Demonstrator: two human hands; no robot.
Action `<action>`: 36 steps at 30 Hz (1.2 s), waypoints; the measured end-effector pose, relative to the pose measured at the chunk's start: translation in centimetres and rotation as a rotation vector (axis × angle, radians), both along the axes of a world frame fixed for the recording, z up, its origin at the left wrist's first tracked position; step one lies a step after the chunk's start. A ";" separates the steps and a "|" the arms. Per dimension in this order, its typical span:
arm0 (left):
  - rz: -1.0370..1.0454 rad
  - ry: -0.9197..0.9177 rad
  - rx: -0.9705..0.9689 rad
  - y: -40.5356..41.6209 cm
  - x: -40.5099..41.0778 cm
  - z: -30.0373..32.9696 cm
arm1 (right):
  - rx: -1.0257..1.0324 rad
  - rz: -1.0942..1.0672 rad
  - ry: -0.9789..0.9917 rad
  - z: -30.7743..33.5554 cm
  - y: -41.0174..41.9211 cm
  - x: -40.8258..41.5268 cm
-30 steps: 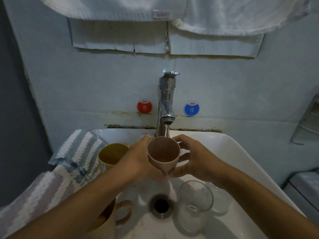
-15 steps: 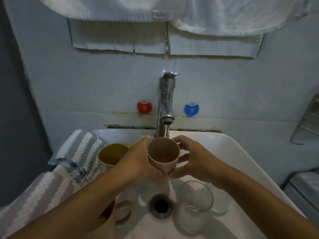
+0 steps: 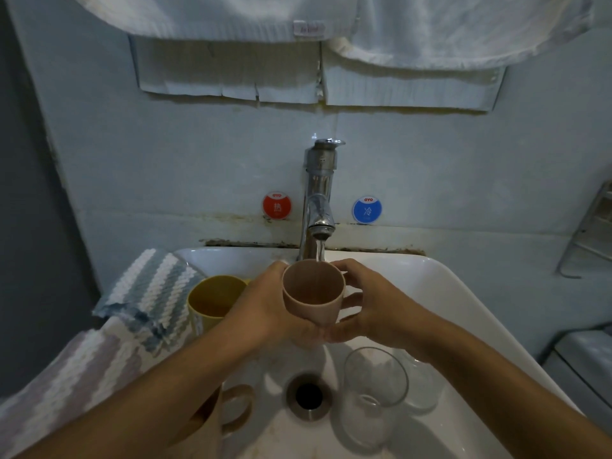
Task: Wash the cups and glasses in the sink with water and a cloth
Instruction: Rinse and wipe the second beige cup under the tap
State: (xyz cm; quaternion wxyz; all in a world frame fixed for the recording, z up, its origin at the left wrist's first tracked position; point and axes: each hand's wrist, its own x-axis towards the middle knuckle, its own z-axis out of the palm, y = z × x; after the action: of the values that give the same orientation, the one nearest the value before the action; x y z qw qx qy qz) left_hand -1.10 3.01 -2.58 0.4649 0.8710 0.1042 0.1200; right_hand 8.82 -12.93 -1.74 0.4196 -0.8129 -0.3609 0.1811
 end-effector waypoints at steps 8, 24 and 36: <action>0.107 -0.060 -0.193 -1.1 -0.3 0.8 | 0.096 -0.011 -0.047 -2.0 0.9 -0.6; -0.151 0.089 0.382 -1.4 -0.7 0.2 | -0.047 0.084 -0.479 -0.6 0.1 -2.1; -0.206 0.121 0.297 -0.6 0.2 -0.2 | -0.087 0.079 -0.464 -0.6 -0.1 -1.0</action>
State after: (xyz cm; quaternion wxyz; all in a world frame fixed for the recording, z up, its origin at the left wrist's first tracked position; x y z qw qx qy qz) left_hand -0.88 2.42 -2.74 0.3337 0.9418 0.0236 0.0333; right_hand 7.83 -13.01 -2.34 0.2823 -0.8354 -0.4711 0.0211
